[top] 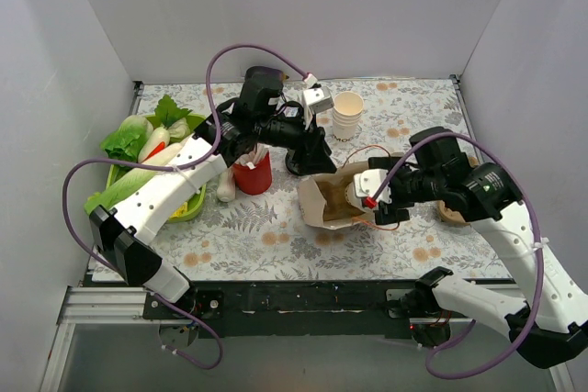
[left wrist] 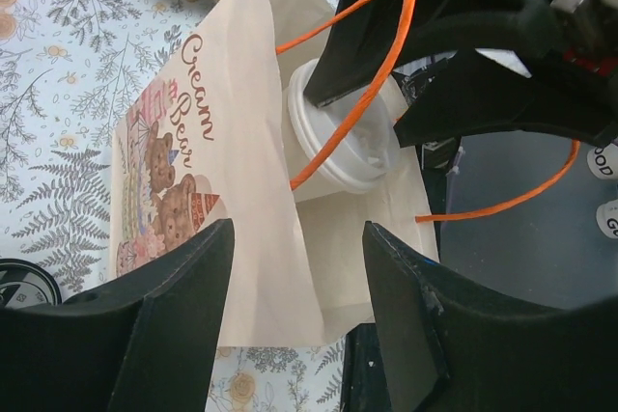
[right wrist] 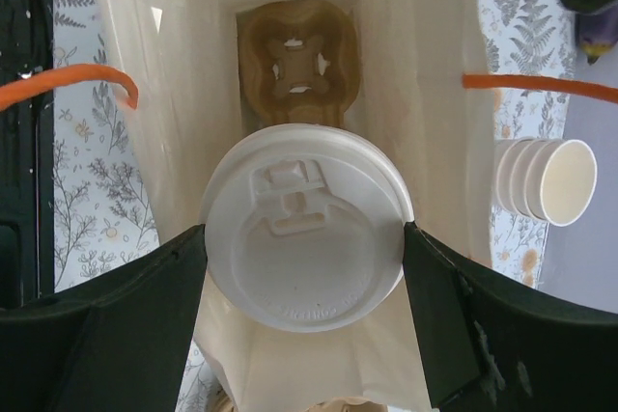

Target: Pack the takeout coffee

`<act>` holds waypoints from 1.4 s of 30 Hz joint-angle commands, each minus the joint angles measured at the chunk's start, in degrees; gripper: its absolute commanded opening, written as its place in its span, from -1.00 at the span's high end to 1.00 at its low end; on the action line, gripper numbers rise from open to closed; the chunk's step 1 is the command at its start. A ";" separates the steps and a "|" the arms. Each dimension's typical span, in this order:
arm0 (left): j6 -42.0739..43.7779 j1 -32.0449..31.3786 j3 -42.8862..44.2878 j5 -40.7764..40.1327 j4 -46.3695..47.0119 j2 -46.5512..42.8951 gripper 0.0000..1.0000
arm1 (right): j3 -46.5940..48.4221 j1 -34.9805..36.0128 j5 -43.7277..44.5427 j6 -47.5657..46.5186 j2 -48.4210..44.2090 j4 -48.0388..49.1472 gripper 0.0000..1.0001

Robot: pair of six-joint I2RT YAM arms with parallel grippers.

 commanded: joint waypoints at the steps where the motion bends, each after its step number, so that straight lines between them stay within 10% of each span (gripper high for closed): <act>1: 0.36 0.67 -0.05 -0.81 0.10 -3.00 -0.12 | -2.40 2.80 2.99 -3.94 -1.27 2.57 0.97; 42: -4.74 8.14 -8.13 3.15 15.66 12.20 -0.22 | -13.30 9.66 12.14 -11.77 -1.89 10.92 0.97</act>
